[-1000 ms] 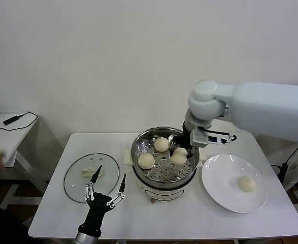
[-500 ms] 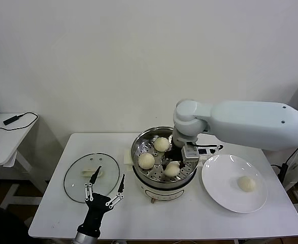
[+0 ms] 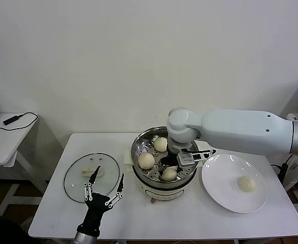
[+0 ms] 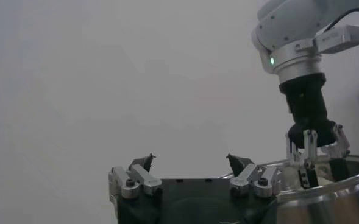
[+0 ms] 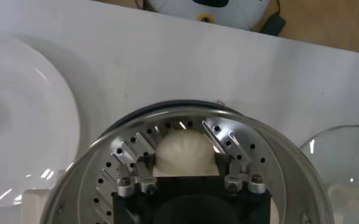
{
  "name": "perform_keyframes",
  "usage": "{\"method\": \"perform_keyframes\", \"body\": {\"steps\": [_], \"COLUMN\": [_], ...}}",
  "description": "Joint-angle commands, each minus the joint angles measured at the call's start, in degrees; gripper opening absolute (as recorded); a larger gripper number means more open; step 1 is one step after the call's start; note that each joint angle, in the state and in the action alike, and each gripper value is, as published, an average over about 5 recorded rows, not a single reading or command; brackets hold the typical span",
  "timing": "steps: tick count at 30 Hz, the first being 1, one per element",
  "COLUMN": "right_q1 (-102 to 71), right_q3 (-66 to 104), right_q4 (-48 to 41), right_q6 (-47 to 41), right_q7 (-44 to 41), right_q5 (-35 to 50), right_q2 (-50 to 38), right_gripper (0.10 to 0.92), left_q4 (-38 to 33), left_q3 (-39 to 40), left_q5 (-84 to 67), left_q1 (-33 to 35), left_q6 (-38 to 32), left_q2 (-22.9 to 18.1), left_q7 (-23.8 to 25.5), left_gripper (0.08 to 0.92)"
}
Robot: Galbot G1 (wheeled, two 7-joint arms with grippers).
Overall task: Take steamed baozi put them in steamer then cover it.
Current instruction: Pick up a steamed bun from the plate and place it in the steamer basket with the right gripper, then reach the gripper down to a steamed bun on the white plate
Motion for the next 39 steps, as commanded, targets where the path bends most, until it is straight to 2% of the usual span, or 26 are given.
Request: {"method": "perform_keyframes", "body": {"steps": [1,5,9,15,21,30,39], "right_q1": [-1.5,-0.19,1.95,4.07,4.56,-3.58,-20.96], "right_q3": [1.36,2.66,5.43,12.4,13.09,11.72,19.98], "right_q4": [-0.11,0.15,-0.67,-5.11,-13.85,-28.14,-34.96], "right_q6": [1.05,0.58,-3.25,-16.16,-29.11,-31.87,-31.66], "right_q7": [0.23,-0.87,-5.21,-12.75,-13.97,-13.07,-10.37], "right_q5": [-2.44,-0.7,5.8,18.21,28.2,26.93,21.26], "right_q2": [0.26,-0.85,-3.77,-12.03,-21.63,-29.27,-30.47], "right_gripper": [0.773,0.817,0.822,0.823,0.823,0.823,0.823], "left_q4": [0.12,0.07,0.3,-0.02,-0.24,-0.9,-1.48], "left_q3": [-0.08,-0.09,-0.04,0.17,0.51,1.03,0.56], "left_q5": [-0.04,-0.04,-0.02,-0.01,0.2,0.69,0.87], "left_q1": [0.02,0.04,-0.08,-0.22,-0.28,-0.06,0.56], "left_q6": [-0.07,-0.06,-0.01,0.15,0.37,1.14,1.37], "left_q2": [-0.07,-0.14,-0.14,-0.09,0.1,-0.03,-0.4], "left_q7": [0.02,0.01,0.05,0.06,0.13,-0.3,-0.35], "left_gripper": [0.823,0.823,0.823,0.823,0.823,0.823,0.823]}}
